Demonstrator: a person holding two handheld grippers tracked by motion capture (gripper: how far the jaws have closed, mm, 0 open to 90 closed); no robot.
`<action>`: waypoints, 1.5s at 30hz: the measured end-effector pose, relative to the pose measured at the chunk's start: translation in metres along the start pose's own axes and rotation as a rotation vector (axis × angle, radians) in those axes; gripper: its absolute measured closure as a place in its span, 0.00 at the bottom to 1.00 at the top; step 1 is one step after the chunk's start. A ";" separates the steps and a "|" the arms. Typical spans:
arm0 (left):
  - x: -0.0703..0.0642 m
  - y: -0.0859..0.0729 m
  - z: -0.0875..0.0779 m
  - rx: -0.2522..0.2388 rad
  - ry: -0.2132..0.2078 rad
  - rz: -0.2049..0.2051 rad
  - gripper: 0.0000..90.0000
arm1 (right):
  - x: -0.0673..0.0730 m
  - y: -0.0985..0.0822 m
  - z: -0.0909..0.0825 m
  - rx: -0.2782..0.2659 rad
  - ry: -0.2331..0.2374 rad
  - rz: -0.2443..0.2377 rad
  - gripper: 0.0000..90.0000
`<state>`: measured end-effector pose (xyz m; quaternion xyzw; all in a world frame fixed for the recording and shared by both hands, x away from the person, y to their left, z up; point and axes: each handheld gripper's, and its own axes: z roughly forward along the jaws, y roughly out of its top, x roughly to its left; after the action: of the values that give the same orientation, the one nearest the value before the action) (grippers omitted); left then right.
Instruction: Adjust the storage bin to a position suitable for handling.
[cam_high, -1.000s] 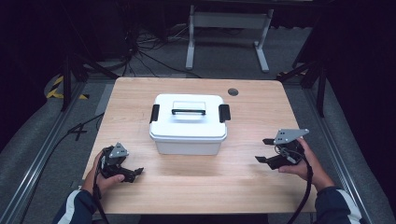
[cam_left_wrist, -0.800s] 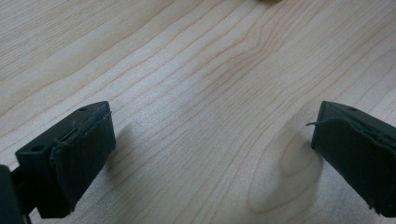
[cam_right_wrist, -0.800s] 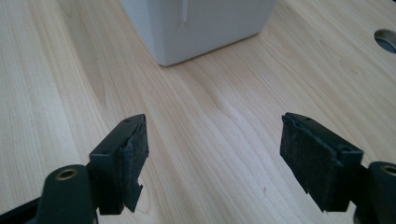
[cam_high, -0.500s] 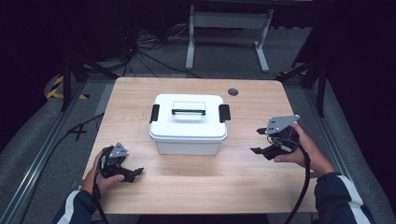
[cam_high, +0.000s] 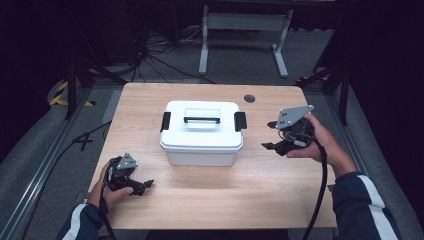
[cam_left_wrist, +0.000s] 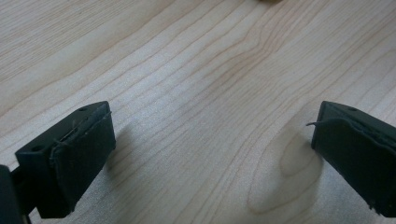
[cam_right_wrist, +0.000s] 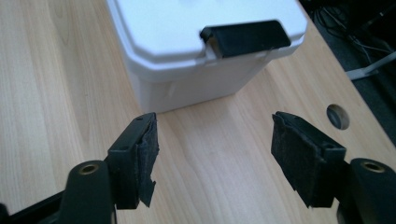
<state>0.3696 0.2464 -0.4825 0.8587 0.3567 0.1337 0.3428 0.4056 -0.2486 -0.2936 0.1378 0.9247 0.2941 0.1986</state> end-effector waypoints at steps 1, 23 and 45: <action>0.000 0.000 0.000 0.000 0.000 0.000 0.00 | -0.001 0.005 -0.001 -0.006 0.011 -0.011 0.36; 0.000 0.000 0.000 0.000 -0.003 0.000 0.00 | -0.011 0.070 0.019 0.003 0.019 -0.101 0.39; 0.000 0.000 0.001 -0.001 -0.007 -0.003 0.00 | -0.013 0.127 0.078 0.059 0.065 -0.176 0.47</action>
<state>0.3703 0.2461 -0.4827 0.8584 0.3566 0.1303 0.3449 0.4692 -0.1148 -0.2719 0.0524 0.9474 0.2524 0.1894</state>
